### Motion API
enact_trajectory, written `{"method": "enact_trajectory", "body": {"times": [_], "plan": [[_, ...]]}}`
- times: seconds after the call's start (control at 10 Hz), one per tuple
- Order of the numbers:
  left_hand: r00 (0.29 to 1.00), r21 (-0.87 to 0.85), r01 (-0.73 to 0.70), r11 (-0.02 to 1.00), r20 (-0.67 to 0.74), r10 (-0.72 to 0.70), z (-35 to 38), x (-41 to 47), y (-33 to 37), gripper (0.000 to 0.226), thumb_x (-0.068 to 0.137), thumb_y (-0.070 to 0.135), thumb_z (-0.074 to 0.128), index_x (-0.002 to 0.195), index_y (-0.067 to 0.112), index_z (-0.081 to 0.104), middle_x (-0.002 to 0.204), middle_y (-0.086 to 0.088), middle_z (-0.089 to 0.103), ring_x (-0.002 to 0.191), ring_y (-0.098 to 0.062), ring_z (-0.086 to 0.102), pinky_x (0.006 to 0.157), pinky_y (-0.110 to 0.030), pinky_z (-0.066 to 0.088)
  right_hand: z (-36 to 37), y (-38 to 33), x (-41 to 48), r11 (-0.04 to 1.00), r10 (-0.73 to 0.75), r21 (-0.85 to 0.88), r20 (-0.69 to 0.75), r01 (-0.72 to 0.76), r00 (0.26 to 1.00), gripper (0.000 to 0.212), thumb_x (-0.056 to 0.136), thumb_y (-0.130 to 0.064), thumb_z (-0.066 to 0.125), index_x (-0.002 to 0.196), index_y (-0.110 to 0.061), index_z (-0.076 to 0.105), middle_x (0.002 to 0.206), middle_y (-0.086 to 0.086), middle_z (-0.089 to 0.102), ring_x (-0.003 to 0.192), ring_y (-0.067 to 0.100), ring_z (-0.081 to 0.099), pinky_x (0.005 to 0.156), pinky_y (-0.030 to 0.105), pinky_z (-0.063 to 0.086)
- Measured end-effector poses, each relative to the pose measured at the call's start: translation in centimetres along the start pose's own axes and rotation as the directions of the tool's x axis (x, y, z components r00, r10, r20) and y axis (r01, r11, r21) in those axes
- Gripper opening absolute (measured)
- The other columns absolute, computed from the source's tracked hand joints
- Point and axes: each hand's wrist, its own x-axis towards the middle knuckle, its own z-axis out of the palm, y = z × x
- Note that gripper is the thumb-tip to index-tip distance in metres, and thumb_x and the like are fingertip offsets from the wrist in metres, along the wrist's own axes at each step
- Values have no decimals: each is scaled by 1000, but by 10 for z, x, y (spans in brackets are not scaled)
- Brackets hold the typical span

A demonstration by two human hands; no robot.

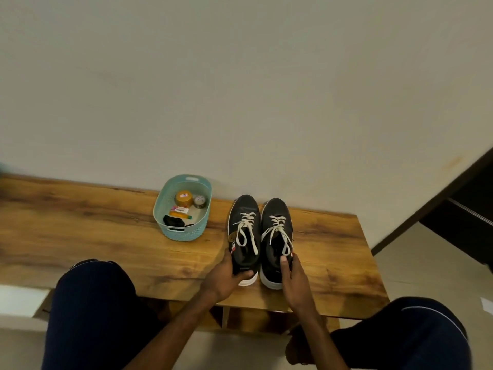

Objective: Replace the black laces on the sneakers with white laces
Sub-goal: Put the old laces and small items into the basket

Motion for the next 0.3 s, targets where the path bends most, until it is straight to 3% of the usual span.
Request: {"method": "enact_trajectory", "body": {"times": [0.1,0.3], "plan": [[1000,45,-14,999,17,13,-3,2,0,87,80,57,70,148,25,27,140,5,56,127,-17,54,101,-35,47,-1,2,3,1000,-28,-3,14,28,1000,49,102,-48,38,144,-22,43,140,-2,55,128,14,52,106,32,44],[987,172,-135,976,-66,148,-10,-12,15,104,74,69,62,153,23,13,156,0,34,140,-19,37,110,-42,40,-13,-9,2,988,-61,-139,19,63,998,56,99,-55,39,139,-16,43,134,4,55,123,22,53,101,40,48]]}}
